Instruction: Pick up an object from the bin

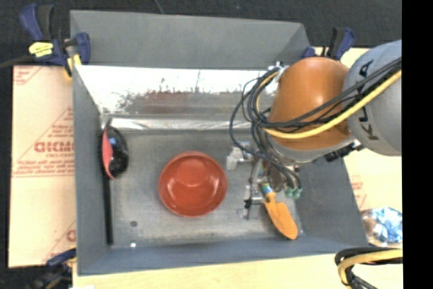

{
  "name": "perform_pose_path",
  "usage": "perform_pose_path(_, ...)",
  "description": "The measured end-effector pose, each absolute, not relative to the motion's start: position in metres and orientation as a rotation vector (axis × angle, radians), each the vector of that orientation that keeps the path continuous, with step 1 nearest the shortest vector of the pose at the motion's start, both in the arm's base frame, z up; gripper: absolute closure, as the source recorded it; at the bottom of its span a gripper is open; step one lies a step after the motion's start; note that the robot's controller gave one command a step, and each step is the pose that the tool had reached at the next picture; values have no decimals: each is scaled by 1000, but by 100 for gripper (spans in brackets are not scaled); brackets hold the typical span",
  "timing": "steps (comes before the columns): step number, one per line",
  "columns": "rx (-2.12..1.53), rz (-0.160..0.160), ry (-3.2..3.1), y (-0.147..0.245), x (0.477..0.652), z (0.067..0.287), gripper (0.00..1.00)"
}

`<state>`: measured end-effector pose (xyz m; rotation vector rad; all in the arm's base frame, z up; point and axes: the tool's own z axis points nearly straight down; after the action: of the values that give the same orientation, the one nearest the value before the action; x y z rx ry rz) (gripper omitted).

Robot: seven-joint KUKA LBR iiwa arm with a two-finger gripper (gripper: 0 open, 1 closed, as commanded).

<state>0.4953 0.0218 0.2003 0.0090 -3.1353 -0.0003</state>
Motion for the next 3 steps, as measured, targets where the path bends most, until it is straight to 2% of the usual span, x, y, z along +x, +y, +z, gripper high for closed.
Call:
perform_pose_path(1, 8, -1, -3142, 22, 497, 204, 0)
perform_pose_path(2, 183, 0, -3130, 21, 495, 242, 0)
perform_pose_path(3, 40, -1, -3150, 46, 497, 184, 0)
